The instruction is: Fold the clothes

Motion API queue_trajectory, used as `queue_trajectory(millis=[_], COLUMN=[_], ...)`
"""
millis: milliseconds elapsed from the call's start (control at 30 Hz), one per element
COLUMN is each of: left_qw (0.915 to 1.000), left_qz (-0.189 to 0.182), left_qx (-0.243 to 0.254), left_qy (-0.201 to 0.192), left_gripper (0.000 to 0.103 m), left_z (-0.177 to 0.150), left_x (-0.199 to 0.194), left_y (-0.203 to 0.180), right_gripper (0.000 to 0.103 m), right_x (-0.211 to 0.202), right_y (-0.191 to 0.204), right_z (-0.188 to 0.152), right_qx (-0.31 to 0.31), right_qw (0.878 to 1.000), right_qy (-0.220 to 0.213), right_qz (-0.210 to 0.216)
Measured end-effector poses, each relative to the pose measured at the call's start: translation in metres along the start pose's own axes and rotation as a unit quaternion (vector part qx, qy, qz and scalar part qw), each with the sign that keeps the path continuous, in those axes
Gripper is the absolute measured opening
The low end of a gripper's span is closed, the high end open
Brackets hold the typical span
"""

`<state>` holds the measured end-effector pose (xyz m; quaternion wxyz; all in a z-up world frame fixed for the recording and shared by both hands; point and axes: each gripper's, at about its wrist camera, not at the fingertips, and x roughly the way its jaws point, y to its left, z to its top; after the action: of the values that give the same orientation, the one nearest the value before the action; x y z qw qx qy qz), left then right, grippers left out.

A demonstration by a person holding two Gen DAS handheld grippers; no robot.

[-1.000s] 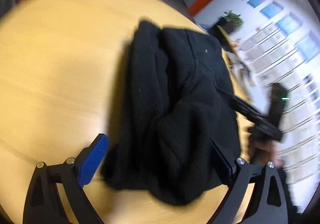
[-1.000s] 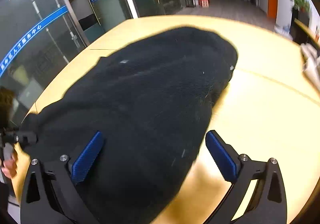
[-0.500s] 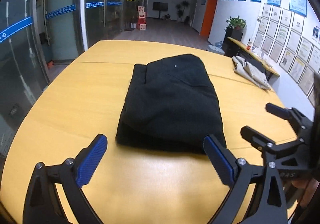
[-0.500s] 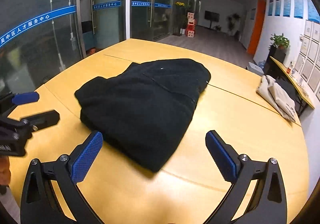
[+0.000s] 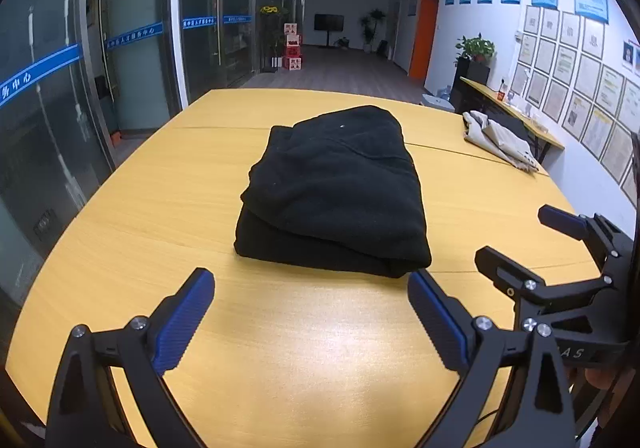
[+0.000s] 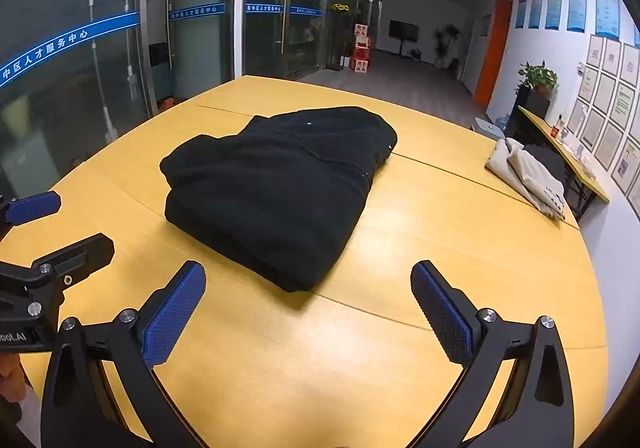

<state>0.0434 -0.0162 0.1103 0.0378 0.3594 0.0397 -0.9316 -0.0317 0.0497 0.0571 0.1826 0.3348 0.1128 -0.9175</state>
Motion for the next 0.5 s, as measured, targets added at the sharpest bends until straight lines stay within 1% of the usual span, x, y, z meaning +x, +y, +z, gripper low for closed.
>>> queue_trajectory(millis=[167, 333, 500], left_qw=[0.9999, 0.9998, 0.9998], left_qz=[-0.008, -0.014, -0.004], left_qx=[0.015, 0.009, 0.014], left_qy=[0.000, 0.012, 0.017], left_gripper=[0.099, 0.099, 0.099], left_z=[0.001, -0.004, -0.009], left_x=[0.000, 0.009, 0.016], left_y=[-0.004, 0.000, 0.000], right_gripper=[0.103, 0.103, 0.103], right_x=[0.005, 0.013, 0.023], right_y=[0.004, 0.007, 0.007], right_z=[-0.004, -0.007, -0.012], right_qx=[0.002, -0.001, 0.002], right_qw=[1.000, 1.000, 0.999], right_qy=[0.007, 0.012, 0.023], right_qz=[-0.009, -0.024, -0.030])
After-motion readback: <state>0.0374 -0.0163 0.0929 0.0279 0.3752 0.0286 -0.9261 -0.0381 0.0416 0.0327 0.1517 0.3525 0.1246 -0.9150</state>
